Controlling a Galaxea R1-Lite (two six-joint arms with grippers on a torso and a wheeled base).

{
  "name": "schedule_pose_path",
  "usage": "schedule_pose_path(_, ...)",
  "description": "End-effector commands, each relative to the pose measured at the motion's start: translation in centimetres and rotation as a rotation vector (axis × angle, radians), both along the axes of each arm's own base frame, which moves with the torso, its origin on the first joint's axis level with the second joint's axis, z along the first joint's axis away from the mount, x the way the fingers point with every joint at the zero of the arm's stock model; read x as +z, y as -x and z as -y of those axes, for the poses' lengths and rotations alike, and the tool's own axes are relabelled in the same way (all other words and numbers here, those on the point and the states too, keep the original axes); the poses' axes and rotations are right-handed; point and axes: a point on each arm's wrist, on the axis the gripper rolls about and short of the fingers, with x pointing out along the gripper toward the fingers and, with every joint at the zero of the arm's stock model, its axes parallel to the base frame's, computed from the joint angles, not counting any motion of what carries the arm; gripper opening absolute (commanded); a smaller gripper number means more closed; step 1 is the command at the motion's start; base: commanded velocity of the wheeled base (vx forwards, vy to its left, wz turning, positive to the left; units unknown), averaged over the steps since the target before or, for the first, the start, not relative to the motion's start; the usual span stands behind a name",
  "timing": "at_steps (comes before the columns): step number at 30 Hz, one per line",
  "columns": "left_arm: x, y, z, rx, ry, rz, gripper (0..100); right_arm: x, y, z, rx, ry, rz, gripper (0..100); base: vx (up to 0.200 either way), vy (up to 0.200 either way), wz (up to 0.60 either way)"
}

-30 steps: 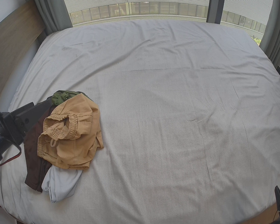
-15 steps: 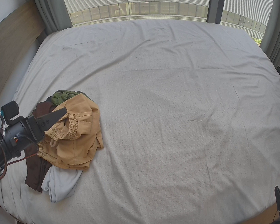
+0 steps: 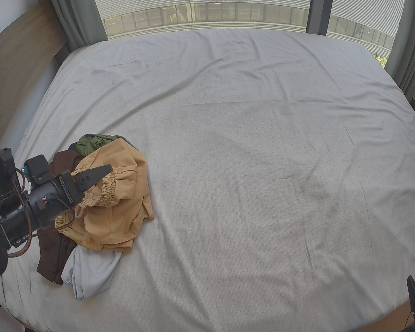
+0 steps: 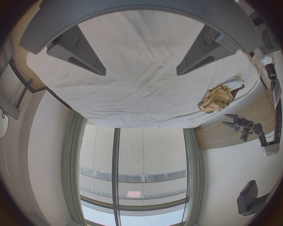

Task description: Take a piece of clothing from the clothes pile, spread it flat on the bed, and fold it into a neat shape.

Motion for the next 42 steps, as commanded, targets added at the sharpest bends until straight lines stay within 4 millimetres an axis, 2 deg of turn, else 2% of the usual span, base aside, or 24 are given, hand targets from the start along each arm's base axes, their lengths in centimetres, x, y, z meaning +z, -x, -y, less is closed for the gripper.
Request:
schedule_pose_path(1, -1.9, -2.0, -0.3, 0.021, -0.002, -0.044, 100, -0.5, -0.1, 0.0, 0.001, 0.001, -0.019, 100, 0.000, 0.000, 0.00)
schedule_pose_path(8, -3.1, -3.8, -0.8, 0.044, 0.000, -0.041, 100, -0.5, -0.1, 0.0, 0.001, -0.001, -0.019, 100, 0.000, 0.000, 0.00)
schedule_pose_path(11, -3.4, -5.4, -1.3, 0.065, 0.002, -0.052, 100, -0.5, -0.1, 0.0, -0.001, -0.001, -0.019, 100, 0.000, 0.000, 0.00)
schedule_pose_path(18, -4.0, -7.2, -0.9, 0.060, 0.007, -0.067, 100, -0.5, -0.1, 0.0, 0.001, -0.001, -0.017, 100, 0.000, 0.000, 0.00)
schedule_pose_path(26, -4.7, -8.4, -0.4, 0.049, 0.008, -0.084, 100, -0.5, -0.1, 0.0, 0.001, -0.001, -0.017, 100, 0.000, 0.000, 0.00)
schedule_pose_path(32, -4.7, -8.4, 0.4, 0.025, 0.007, -0.086, 100, -0.5, -0.1, 0.0, 0.001, -0.001, -0.019, 100, 0.000, 0.000, 0.00)
schedule_pose_path(38, -5.9, -9.4, 1.1, 0.012, 0.003, -0.110, 100, -0.5, -0.1, 0.0, 0.001, -0.001, -0.017, 100, 0.000, 0.000, 0.00)
schedule_pose_path(42, -5.8, -9.6, 1.2, 0.011, 0.003, -0.105, 100, -0.5, -0.1, 0.0, 0.001, -0.001, -0.017, 100, 0.000, 0.000, 0.00)
